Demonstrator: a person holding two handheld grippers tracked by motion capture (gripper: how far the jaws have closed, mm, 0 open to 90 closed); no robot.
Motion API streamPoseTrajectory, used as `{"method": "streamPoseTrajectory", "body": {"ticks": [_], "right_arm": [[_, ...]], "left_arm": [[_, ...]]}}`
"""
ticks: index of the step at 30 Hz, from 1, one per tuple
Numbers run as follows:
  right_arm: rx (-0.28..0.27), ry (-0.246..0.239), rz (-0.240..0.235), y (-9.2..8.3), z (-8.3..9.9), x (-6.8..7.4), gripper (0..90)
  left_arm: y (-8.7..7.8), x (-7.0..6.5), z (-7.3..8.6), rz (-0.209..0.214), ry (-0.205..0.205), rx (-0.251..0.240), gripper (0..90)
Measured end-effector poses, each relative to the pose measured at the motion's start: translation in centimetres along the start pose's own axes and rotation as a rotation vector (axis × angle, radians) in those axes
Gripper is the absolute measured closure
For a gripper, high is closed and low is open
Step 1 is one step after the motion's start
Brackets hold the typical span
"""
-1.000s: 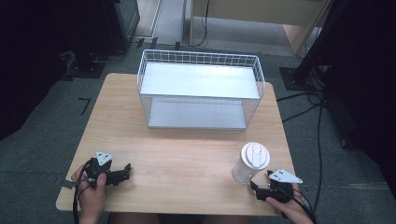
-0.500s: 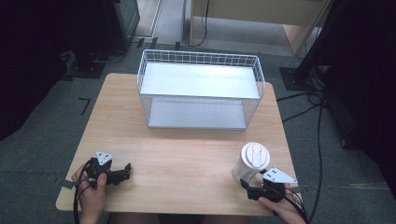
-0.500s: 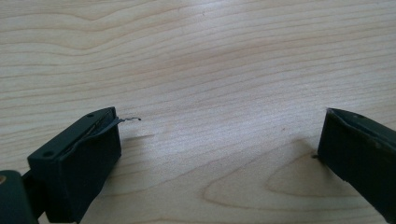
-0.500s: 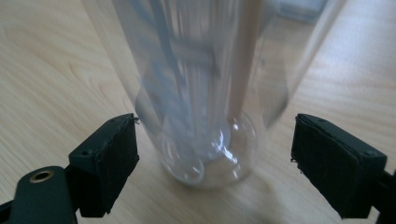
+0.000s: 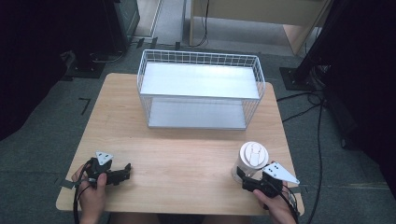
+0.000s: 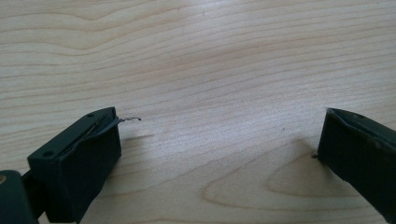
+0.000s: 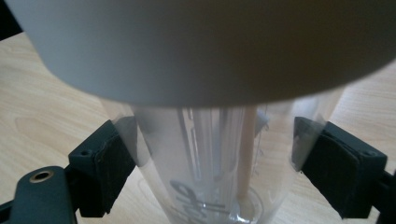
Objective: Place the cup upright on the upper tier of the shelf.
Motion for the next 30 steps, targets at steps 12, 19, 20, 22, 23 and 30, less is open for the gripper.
{"method": "streamPoseTrajectory", "body": {"ticks": [12, 19, 20, 22, 23, 30], "right_arm": [[-0.080, 0.056, 0.037, 0.5, -2.0, 0.8, 12.9], [-0.099, 0.036, 0.081, 0.5, -2.3, 1.2, 14.6], [-0.099, 0.037, 0.089, 0.4, -2.3, 1.2, 14.7], [-0.108, 0.044, 0.101, 0.4, -2.5, 1.2, 14.9], [-0.109, 0.051, 0.106, 0.3, -2.6, 1.1, 15.1], [-0.136, 0.087, 0.112, 0.0, -3.9, 1.2, 15.3]], "left_arm": [[0.0, 0.0, 0.0, 0.000, 0.000, 0.000, 0.0], [0.0, 0.0, 0.0, 0.000, 0.001, 0.002, 0.0], [0.0, 0.0, 0.0, 0.001, 0.002, 0.002, 0.0], [0.0, 0.0, 0.0, 0.000, 0.001, 0.001, 0.0], [0.0, 0.0, 0.0, 0.000, 0.002, 0.002, 0.0], [0.0, 0.0, 0.0, 0.000, 0.001, 0.001, 0.0]]}}
Point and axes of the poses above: each handheld gripper's, and its own axes: y roughly forward along the jaws, z roughly out of its underside, x roughly to its left, the point moved 6 cm from there along y, roughly forward along the jaws, and after that the axes turned 7 degrees about z, right-handed, at the moved point
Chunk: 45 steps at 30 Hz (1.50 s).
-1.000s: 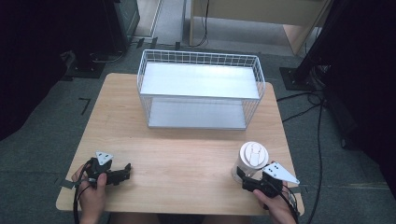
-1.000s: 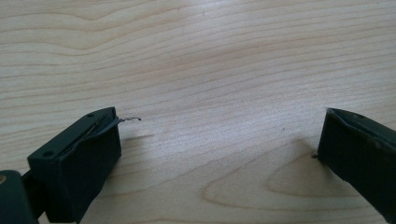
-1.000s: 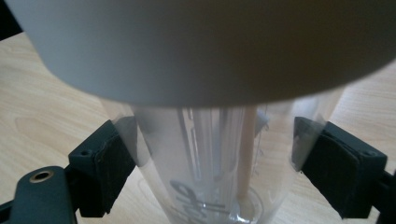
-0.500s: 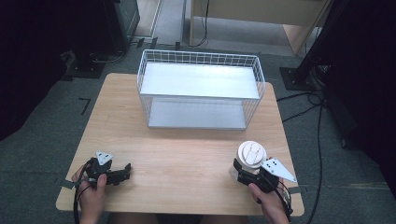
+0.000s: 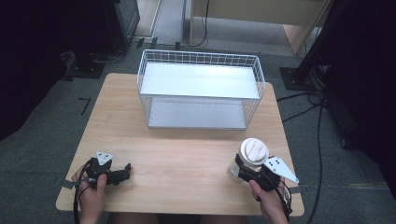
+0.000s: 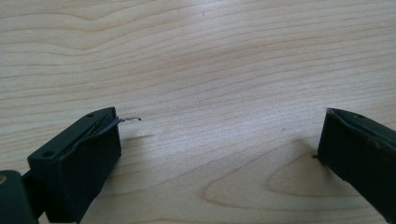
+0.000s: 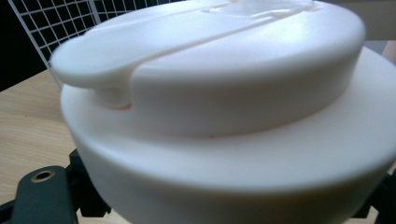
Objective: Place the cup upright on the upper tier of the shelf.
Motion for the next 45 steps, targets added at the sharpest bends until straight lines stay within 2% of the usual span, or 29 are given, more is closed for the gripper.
{"method": "streamPoseTrajectory", "body": {"ticks": [23, 24, 38, 45], "right_arm": [[-0.103, -0.012, 0.035, 1.1, -6.2, 2.8, 15.4], [-0.122, -0.015, 0.034, 1.3, -7.1, 3.1, 15.4], [-0.187, -0.038, 0.026, 2.6, -10.9, 5.3, 15.4], [-0.250, -0.048, 0.032, 3.3, -13.6, 6.3, 15.4]], "left_arm": [[0.0, 0.0, 0.0, 0.000, 0.000, 0.001, 0.0], [0.0, 0.0, 0.0, -0.001, -0.001, -0.001, 0.0], [0.0, 0.0, 0.0, -0.001, 0.001, 0.001, 0.0], [0.0, 0.0, 0.0, -0.001, 0.001, 0.000, 0.0]]}}
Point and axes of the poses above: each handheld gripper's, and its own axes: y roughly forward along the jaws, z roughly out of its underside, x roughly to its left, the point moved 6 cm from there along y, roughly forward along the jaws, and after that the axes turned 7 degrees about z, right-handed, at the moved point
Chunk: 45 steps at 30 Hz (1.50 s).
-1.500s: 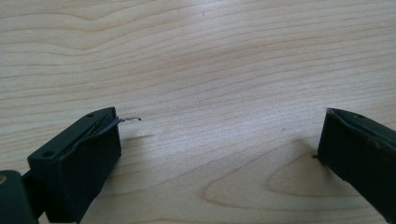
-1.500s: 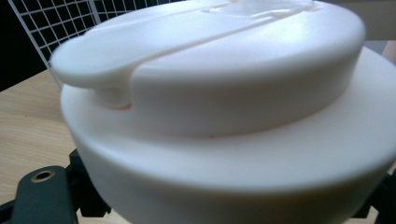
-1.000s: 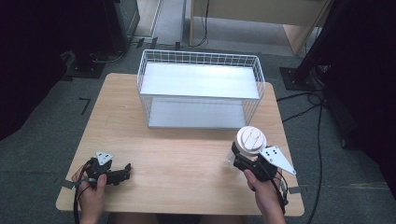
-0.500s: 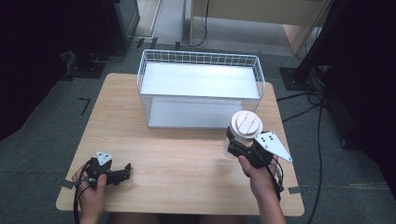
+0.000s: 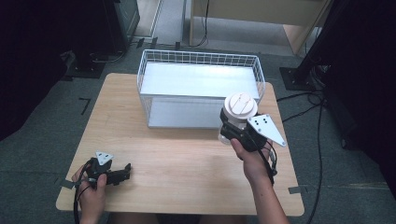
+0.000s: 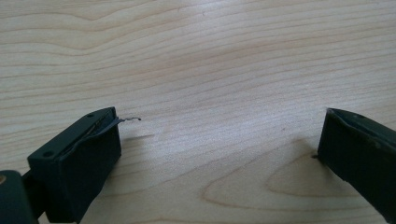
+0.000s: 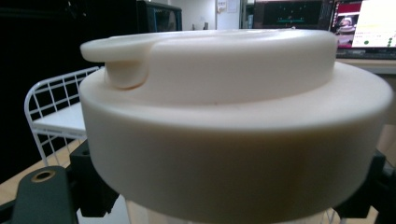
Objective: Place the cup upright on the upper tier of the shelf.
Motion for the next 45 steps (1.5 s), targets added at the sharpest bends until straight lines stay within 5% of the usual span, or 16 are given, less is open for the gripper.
{"method": "streamPoseTrajectory", "body": {"ticks": [26, 34, 45], "right_arm": [[-0.096, -0.010, 0.037, 5.6, -7.0, 2.4, 15.4], [-0.090, -0.011, 0.053, 7.5, -7.7, 2.8, 15.4], [-0.055, -0.054, 0.061, 11.7, -7.6, 5.4, 15.4]], "left_arm": [[0.0, 0.0, 0.0, 0.000, 0.000, 0.001, 0.0], [0.0, 0.0, 0.0, 0.000, 0.000, 0.000, 0.0], [0.0, 0.0, 0.0, 0.001, -0.001, 0.001, 0.0]]}}
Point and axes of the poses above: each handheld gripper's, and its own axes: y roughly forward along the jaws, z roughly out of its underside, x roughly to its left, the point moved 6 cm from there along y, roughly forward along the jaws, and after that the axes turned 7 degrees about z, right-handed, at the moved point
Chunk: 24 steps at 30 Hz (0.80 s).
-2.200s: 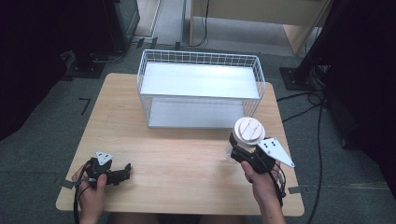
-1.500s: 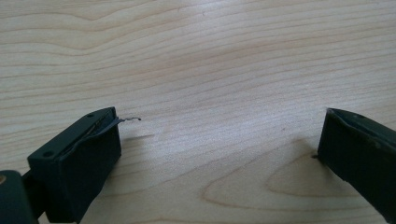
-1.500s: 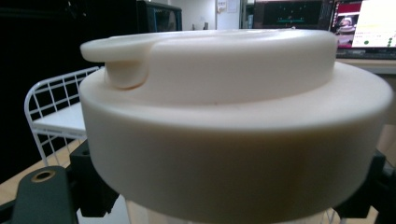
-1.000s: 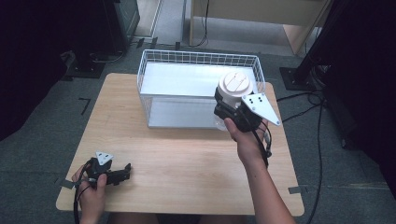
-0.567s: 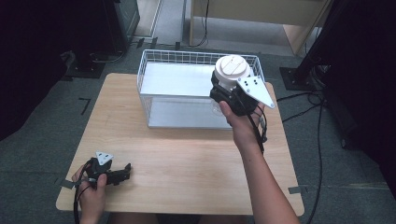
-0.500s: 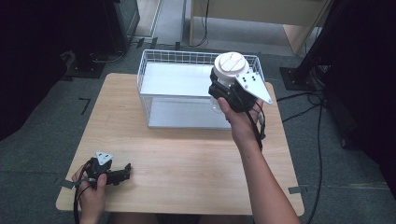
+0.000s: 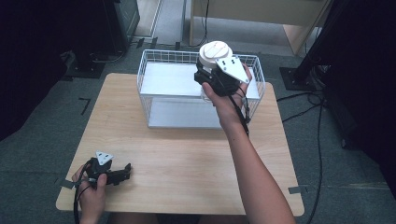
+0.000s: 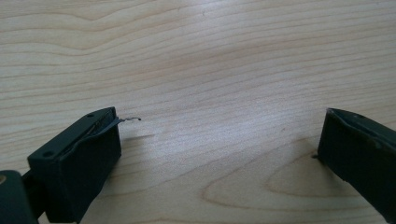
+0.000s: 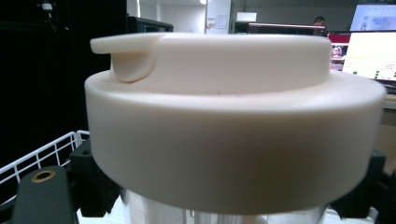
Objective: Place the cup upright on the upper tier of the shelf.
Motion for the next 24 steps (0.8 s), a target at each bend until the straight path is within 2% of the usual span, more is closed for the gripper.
{"method": "streamPoseTrajectory", "body": {"ticks": [6, 14, 20, 22, 24], "right_arm": [[0.016, -0.028, 0.001, 2.4, 0.2, 2.1, 15.4], [0.033, 0.003, -0.003, 5.1, 0.2, 4.1, 15.4], [0.036, 0.018, 0.003, 6.4, 0.2, 4.9, 15.4], [0.025, 0.041, 0.008, 6.9, 0.4, 5.1, 15.4], [0.015, 0.039, 0.016, 7.0, 0.6, 5.0, 15.4]], "left_arm": [[0.1, -0.1, -0.1, -0.003, -0.002, 0.000, 0.0], [0.1, -0.1, -0.1, -0.002, -0.004, -0.002, 0.0], [0.2, -0.2, -0.2, 0.003, 0.001, -0.001, 0.0], [0.2, -0.2, -0.2, 0.003, 0.000, -0.001, 0.0], [0.2, -0.2, -0.2, 0.003, 0.001, 0.000, 0.0]]}}
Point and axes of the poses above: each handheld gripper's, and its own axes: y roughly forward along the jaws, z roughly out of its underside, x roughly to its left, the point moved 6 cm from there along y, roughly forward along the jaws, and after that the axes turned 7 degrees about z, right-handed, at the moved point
